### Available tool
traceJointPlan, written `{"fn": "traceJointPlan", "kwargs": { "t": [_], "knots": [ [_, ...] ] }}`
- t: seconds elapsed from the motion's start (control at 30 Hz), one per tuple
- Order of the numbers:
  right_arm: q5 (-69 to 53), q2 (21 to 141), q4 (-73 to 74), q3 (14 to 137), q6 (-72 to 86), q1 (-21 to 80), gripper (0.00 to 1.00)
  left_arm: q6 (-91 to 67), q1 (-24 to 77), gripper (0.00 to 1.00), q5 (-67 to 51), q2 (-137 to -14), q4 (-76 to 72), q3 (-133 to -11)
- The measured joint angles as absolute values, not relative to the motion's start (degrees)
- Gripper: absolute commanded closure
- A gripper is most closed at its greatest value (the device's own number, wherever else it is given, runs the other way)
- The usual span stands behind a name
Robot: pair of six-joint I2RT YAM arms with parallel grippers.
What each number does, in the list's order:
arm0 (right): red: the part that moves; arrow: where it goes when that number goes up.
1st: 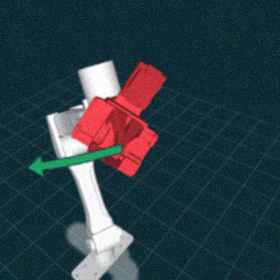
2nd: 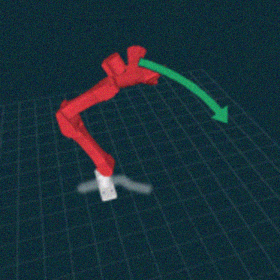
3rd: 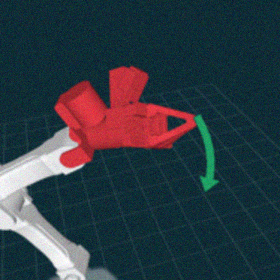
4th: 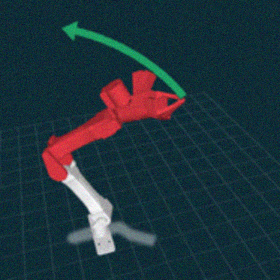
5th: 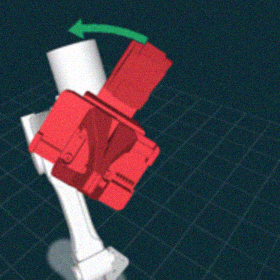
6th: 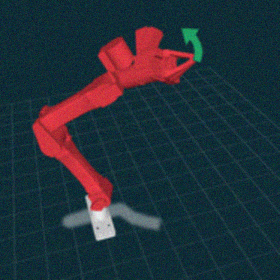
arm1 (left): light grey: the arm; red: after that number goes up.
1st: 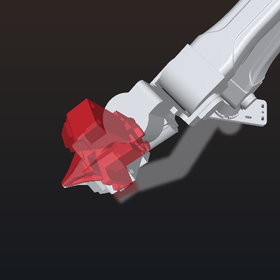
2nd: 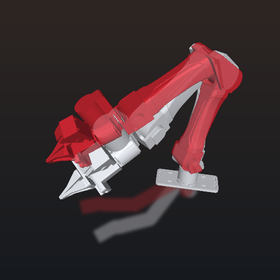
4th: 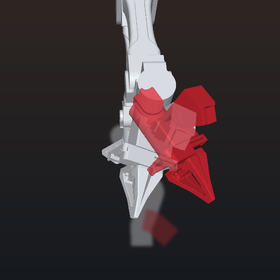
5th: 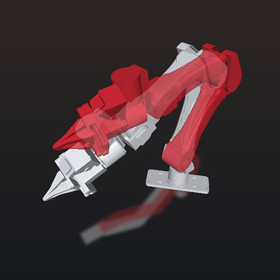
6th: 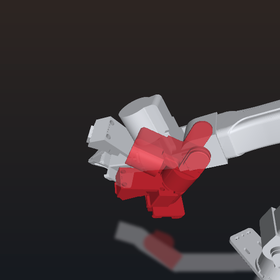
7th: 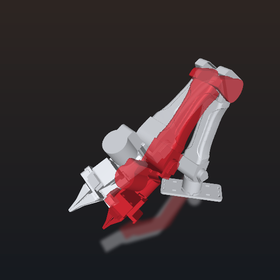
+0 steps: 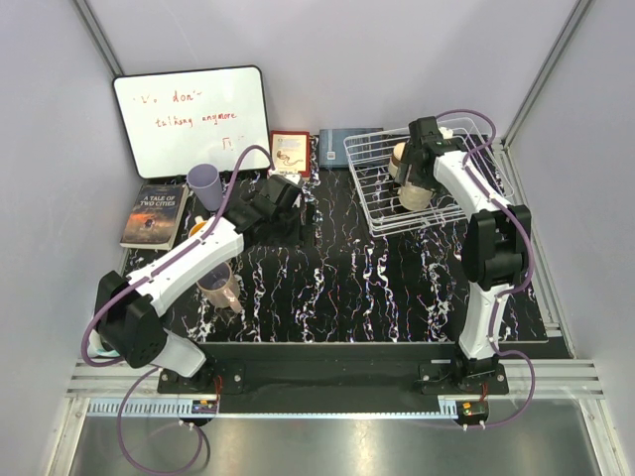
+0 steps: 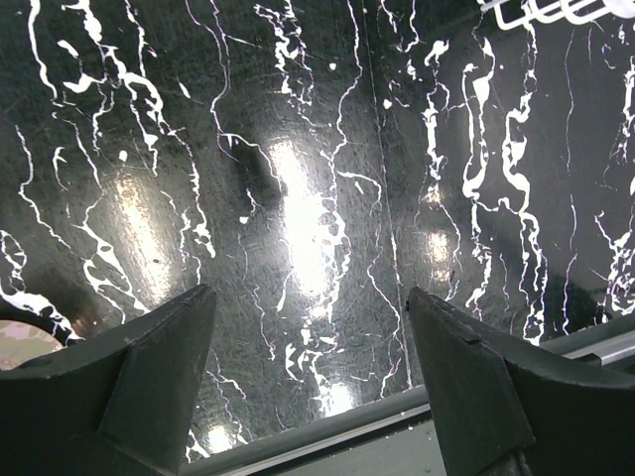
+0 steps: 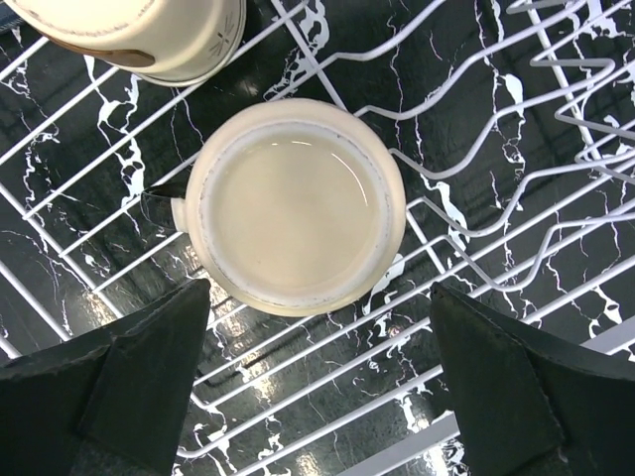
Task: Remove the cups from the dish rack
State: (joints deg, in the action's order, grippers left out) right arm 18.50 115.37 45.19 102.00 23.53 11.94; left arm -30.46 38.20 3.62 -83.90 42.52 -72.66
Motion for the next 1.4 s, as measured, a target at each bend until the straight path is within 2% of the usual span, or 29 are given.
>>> {"fn": "traceJointPlan", "kwargs": {
  "t": [0.4,0.67,0.93,1.4],
  "knots": [
    [16.95,117.16,43.57,101.91,24.16,11.68,0.0,-30.65,38.2,0.18,3.22,-84.01,42.24,-72.58],
    [13.87,116.73,41.82,101.89,25.87,12.03,0.04,-30.94,38.2,0.19,3.03,-85.78,41.91,-72.6],
    [10.81,116.75,40.75,107.98,28.42,16.49,0.07,-31.59,38.3,0.19,2.96,-85.95,41.82,-72.51],
    [14.57,116.75,39.72,106.26,27.27,18.22,0.05,-31.99,38.41,0.19,2.76,-85.97,41.23,-71.5]
  ]
}}
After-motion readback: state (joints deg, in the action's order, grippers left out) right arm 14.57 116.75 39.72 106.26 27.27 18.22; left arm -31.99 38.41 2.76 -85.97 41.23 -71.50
